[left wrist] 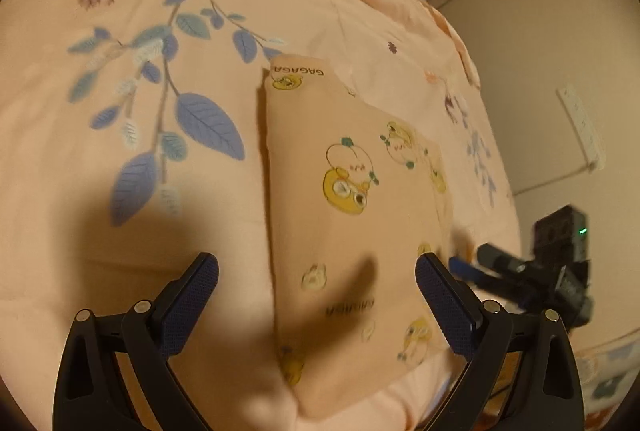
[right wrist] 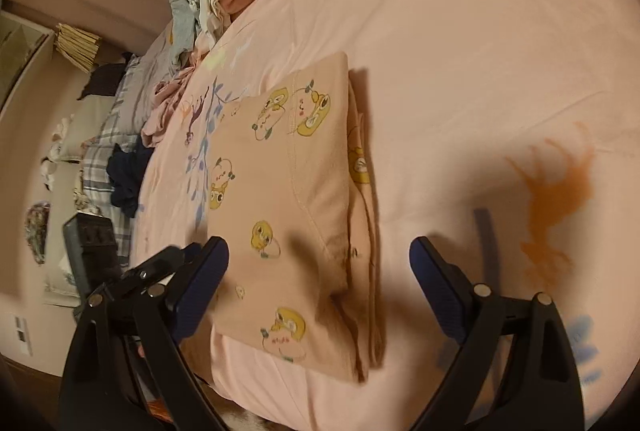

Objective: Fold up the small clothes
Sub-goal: 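Grasp the folded peach shirt's end with the right tool while the left tool grips it too, then lift the folded shirt end with both tools and hold it up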

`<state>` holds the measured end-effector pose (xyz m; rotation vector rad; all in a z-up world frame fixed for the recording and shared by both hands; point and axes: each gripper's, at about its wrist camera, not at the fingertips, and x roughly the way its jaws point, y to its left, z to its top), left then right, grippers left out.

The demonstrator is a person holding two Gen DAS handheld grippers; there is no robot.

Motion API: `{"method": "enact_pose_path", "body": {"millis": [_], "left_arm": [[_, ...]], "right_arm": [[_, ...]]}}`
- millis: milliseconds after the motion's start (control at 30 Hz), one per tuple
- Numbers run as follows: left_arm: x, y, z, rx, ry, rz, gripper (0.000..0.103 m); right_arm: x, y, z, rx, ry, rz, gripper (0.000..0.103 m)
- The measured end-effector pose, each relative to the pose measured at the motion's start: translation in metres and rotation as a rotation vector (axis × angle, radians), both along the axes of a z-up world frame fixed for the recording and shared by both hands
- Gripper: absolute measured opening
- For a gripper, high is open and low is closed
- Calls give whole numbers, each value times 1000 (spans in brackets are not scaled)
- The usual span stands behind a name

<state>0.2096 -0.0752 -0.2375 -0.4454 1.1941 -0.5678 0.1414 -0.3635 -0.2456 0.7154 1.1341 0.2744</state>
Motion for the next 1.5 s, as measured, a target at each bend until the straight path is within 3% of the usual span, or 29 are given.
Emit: {"method": "enact_pose_path", "body": {"millis": [67,133,267,400,467,500,533,600,700,933,1100,1500], "left_arm": [[10,-4,-9,-53,54,-17,98],[16,-5,-14,-78,59,-15,98],[23,0,-18,-180,102,-9,98],[25,-16,-23,-242,140,-112,98],[23,-23,-21,-211,116,-110,97],[23,-25,-20,-200,103,-101,93],[23,-27,-20,-173,88,-86,87],[23,-26,-20,-87,64,-36,52],[22,-27,-19,-41,43,-17,42],[9,-53,2,175,-115,-42,33],[1,-46,28,148,-157,-35,24],[-57,-18,152,140,-486,-6,23]], "right_arm": [[10,0,-12,44,25,12,90],[16,-1,-20,68,37,13,89],[21,-3,-24,127,5,18,89],[24,1,-26,133,-20,39,89],[25,4,-26,134,-28,35,82],[27,4,-28,137,-30,34,71],[27,5,-30,137,-27,33,68],[27,8,-31,92,-34,19,58],[23,8,-32,55,-54,14,47],[21,14,-32,-5,-90,3,34],[15,19,-9,-20,-129,-16,25],[-24,46,115,-28,-440,31,24]]}}
